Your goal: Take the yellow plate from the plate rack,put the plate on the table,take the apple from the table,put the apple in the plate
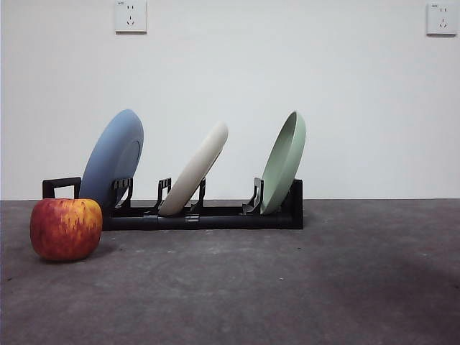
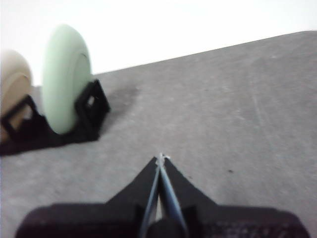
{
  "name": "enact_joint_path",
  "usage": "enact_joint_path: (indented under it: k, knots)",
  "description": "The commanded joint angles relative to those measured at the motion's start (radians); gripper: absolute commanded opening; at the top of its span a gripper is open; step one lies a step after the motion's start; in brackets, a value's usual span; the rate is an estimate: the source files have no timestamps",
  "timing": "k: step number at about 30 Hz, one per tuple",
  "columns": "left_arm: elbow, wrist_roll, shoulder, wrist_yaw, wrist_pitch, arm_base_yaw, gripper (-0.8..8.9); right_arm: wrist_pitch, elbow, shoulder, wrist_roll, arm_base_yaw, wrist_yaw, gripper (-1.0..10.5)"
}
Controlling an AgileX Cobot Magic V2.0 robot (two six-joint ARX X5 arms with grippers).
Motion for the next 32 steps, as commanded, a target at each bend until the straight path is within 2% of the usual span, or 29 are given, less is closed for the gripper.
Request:
enact_joint_path:
  k: [1, 5, 9, 13, 16, 20, 23, 30, 32]
  knots:
    - [0.077, -0.038, 0.021, 0.011, -0.04, 0.002, -0.06, 0.014, 0.067, 0.012, 0.07, -0.002, -0.013, -0.1]
    - [0.195, -0.047, 0.074, 0.053, -0.107, 0.002, -0.06, -0.008, 0.182, 0.07, 0.07, -0.002, -0.058, -0.1]
    - [0.325, -0.043, 0.155, 0.137, -0.171, 0.001, -0.06, -0.111, 0.345, 0.179, 0.047, -0.002, -0.151, -0.1]
    - [0.465, -0.029, 0.256, 0.253, -0.255, 0.001, -0.06, -0.268, 0.531, 0.315, -0.057, -0.002, -0.277, -0.1]
    - [0.574, 0.008, 0.329, 0.307, -0.327, 0.001, -0.06, -0.378, 0.668, 0.408, -0.12, -0.002, -0.335, -0.1]
    - [0.718, 0.05, 0.406, 0.336, -0.422, 0.001, -0.06, -0.501, 0.834, 0.509, -0.19, -0.002, -0.383, -0.1]
    - [0.824, 0.084, 0.454, 0.356, -0.494, 0.001, -0.06, -0.588, 0.945, 0.572, -0.239, 0.0, -0.388, -0.1]
    - [0.958, 0.122, 0.512, 0.358, -0.58, -0.003, -0.06, -0.663, 1.065, 0.642, -0.258, 0.01, -0.389, -0.1]
    - [0.974, 0.122, 0.518, 0.359, -0.585, -0.009, -0.04, -0.68, 1.079, 0.651, -0.272, 0.01, -0.418, 0.1]
